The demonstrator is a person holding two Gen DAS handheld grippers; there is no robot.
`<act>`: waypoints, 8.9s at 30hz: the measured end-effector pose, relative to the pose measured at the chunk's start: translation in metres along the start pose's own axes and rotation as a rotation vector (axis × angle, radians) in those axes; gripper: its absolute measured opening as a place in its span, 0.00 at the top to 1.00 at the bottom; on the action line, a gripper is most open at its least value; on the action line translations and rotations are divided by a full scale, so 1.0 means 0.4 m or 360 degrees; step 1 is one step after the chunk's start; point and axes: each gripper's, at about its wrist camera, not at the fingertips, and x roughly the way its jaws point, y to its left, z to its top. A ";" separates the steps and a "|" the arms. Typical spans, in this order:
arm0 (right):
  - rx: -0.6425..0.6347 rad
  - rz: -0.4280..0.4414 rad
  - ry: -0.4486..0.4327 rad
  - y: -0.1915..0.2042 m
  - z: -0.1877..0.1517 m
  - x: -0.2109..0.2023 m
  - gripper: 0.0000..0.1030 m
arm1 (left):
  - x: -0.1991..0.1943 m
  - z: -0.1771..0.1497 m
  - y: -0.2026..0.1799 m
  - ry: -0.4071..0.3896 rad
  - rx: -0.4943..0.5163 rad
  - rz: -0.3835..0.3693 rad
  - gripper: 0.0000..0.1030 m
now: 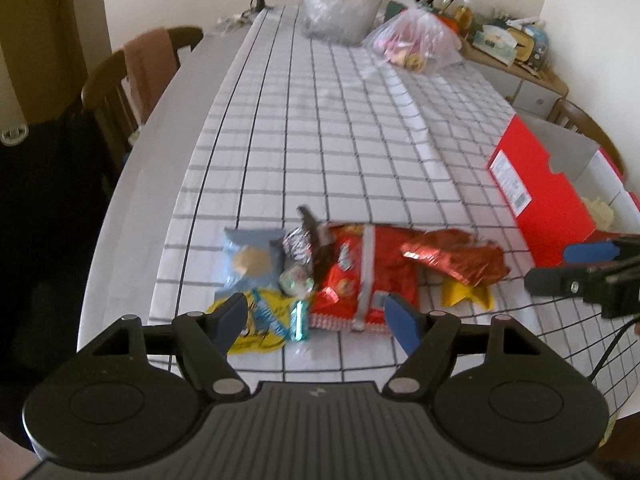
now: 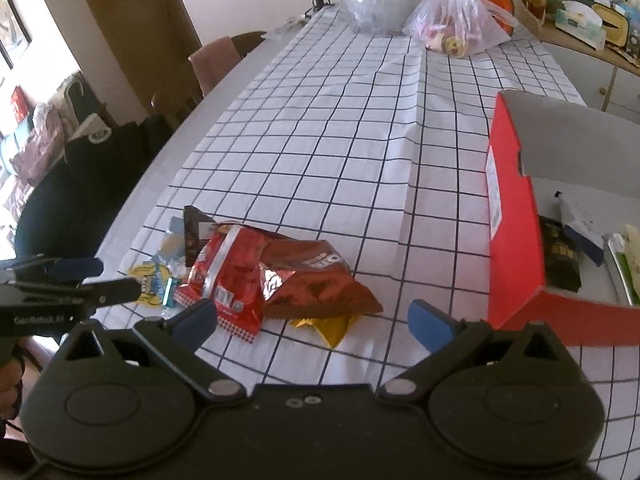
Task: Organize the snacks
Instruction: 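Move both tools back toward the remaining red chip bags, then grasp the blue-wrapped candy with the left tool while the right tool grasps the brown Oreo bag, then lift the candy and Oreo bag and carry both over the red box, then lower the candy and Oreo bag into the box and open both tools, then move both tools back over the remaining snack pile, then grasp the large red chip bag with the right tool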
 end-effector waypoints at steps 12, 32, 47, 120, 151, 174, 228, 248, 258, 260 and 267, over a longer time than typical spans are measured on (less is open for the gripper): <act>0.0038 -0.0010 0.0089 -0.004 0.072 0.109 0.03 | 0.079 -0.041 0.054 0.0081 -0.0043 -0.0026 0.28; 0.0085 0.0040 0.0188 -0.024 0.074 0.177 0.16 | 0.160 -0.028 0.038 0.0095 0.0025 -0.0033 0.67; 0.0060 0.0130 0.0171 -0.013 0.072 0.171 0.54 | 0.150 -0.034 0.059 0.0091 -0.0016 -0.0032 0.90; 0.0326 -0.0201 -0.0396 -0.726 0.049 -0.299 0.74 | 0.123 0.289 -0.817 0.0002 0.0348 -0.0314 0.90; 0.0147 -0.0176 -0.0127 -0.816 0.127 -0.116 0.66 | 0.441 0.344 -0.923 0.0436 0.0320 -0.0003 0.90; 0.0080 -0.0056 -0.0274 -0.739 0.074 -0.280 0.36 | 0.242 0.314 -0.881 0.0186 0.0230 -0.0145 0.86; 0.0022 0.0063 -0.0242 -0.056 -0.008 -0.153 0.00 | -0.083 0.078 -0.116 -0.0175 0.0031 -0.0133 0.26; -0.0031 -0.0001 0.0028 0.058 -0.008 0.075 0.02 | 0.058 0.006 0.075 0.0010 -0.0042 -0.0036 0.26; -0.0054 -0.0014 0.0084 0.145 0.063 0.214 0.02 | 0.127 -0.012 0.143 0.0114 -0.0083 0.0023 0.26; -0.0044 -0.0046 0.0107 0.158 0.069 0.242 0.02 | 0.129 -0.014 0.154 0.0123 -0.0092 0.0020 0.26; 0.0113 -0.0131 0.0149 0.172 0.096 0.299 0.02 | 0.136 -0.021 0.157 0.0147 -0.0023 -0.0026 0.26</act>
